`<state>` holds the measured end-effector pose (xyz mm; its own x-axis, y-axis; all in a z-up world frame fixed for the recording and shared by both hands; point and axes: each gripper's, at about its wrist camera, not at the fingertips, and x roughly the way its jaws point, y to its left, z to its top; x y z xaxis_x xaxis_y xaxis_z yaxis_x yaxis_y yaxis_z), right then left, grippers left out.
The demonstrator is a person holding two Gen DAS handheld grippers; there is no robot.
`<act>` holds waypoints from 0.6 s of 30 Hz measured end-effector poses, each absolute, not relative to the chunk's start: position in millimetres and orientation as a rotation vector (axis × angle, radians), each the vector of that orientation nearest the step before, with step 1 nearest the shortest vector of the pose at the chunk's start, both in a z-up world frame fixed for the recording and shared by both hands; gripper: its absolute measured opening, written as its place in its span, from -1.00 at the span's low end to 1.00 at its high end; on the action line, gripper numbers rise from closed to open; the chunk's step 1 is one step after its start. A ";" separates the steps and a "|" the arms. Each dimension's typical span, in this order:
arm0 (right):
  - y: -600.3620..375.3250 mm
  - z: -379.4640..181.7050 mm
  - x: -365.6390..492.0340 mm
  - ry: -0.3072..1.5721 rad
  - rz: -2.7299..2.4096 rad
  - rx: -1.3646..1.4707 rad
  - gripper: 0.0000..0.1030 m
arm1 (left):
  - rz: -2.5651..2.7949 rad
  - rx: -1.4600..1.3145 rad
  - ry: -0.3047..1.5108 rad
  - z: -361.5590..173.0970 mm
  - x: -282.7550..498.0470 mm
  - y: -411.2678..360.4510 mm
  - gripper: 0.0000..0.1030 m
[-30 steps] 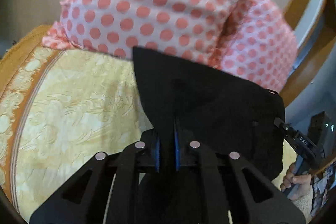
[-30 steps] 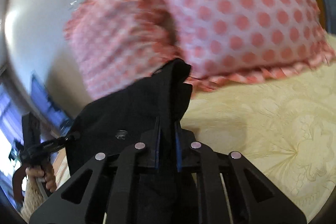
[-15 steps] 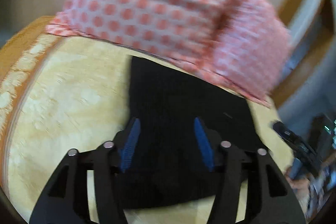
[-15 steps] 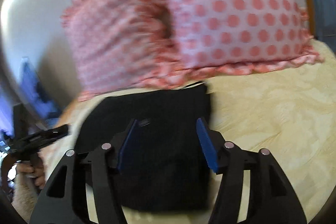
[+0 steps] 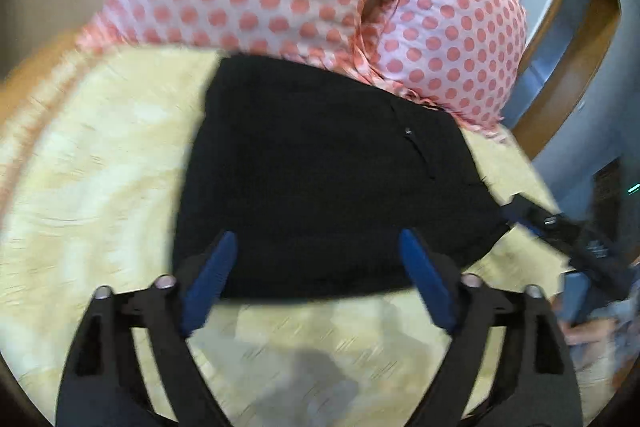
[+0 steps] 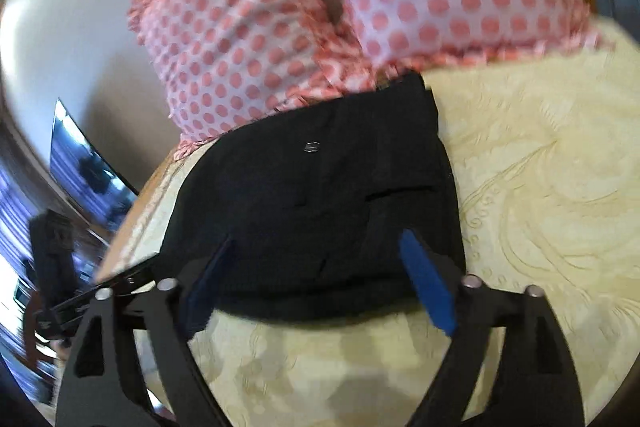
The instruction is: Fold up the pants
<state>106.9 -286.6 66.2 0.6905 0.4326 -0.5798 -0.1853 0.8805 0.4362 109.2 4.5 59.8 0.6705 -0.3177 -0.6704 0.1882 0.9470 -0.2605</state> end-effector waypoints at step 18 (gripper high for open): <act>-224.2 19.1 36.6 0.742 0.165 0.058 0.97 | -0.098 0.036 0.757 19.2 28.0 10.5 0.96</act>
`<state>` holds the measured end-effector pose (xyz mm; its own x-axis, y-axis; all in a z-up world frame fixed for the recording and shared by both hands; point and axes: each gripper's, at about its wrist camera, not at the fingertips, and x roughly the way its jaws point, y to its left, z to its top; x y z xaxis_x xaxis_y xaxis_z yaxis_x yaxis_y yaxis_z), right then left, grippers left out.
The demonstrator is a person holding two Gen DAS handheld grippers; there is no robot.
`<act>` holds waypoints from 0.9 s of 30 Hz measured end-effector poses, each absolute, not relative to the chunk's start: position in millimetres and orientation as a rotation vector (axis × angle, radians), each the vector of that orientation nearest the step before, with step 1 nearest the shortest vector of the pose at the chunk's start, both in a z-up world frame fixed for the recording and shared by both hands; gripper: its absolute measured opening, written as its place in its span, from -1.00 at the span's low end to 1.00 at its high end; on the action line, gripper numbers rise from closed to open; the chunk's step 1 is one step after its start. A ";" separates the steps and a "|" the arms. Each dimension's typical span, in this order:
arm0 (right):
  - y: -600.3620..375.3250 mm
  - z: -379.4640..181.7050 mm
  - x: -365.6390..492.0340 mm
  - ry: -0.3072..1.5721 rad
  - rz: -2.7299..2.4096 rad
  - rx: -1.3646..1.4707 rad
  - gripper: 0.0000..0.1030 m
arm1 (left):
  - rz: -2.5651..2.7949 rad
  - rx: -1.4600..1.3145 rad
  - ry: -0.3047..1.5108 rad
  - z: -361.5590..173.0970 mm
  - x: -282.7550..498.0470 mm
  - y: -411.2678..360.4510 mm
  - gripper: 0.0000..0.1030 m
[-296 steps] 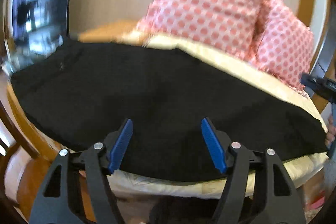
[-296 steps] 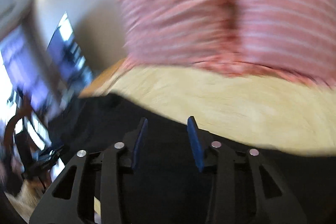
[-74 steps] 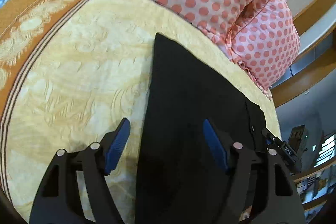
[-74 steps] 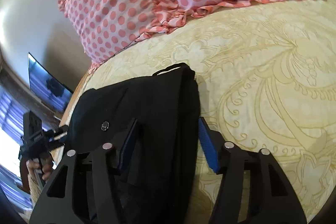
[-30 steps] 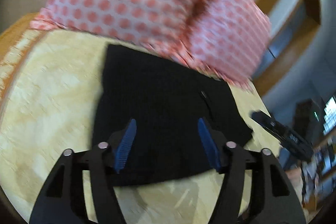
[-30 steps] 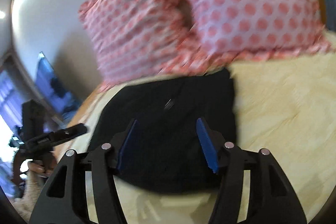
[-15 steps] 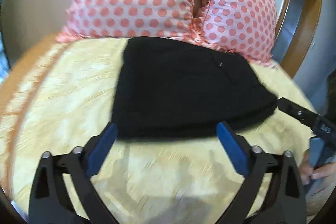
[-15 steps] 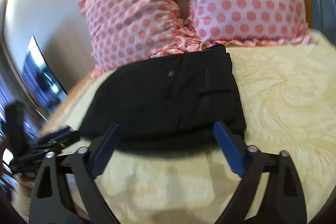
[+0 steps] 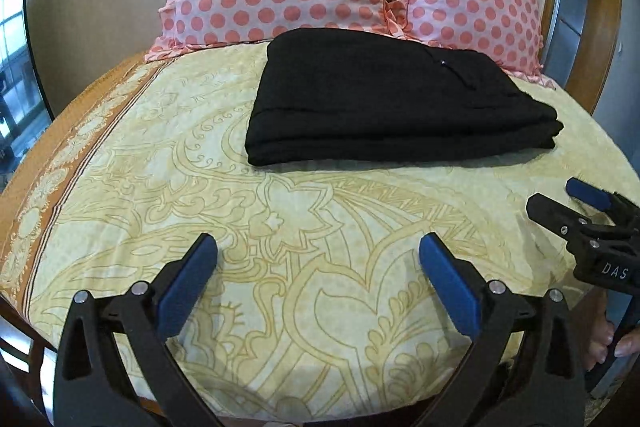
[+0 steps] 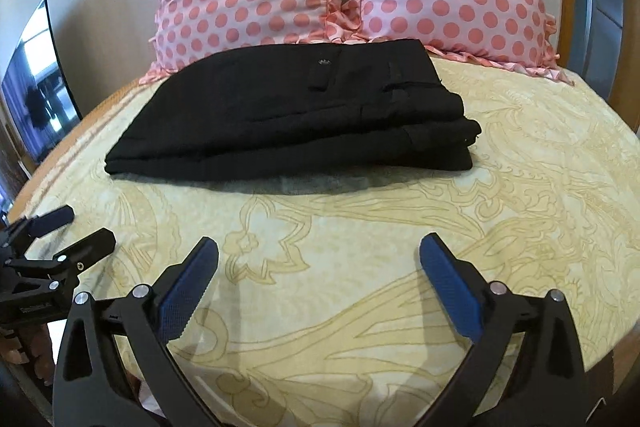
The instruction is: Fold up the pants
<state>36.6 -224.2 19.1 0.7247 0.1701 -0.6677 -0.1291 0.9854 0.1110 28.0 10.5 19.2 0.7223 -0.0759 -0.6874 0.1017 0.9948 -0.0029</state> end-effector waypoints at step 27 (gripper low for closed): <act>-216.2 13.3 26.0 0.684 0.101 0.003 0.97 | -0.071 0.052 0.696 14.6 19.8 6.6 0.97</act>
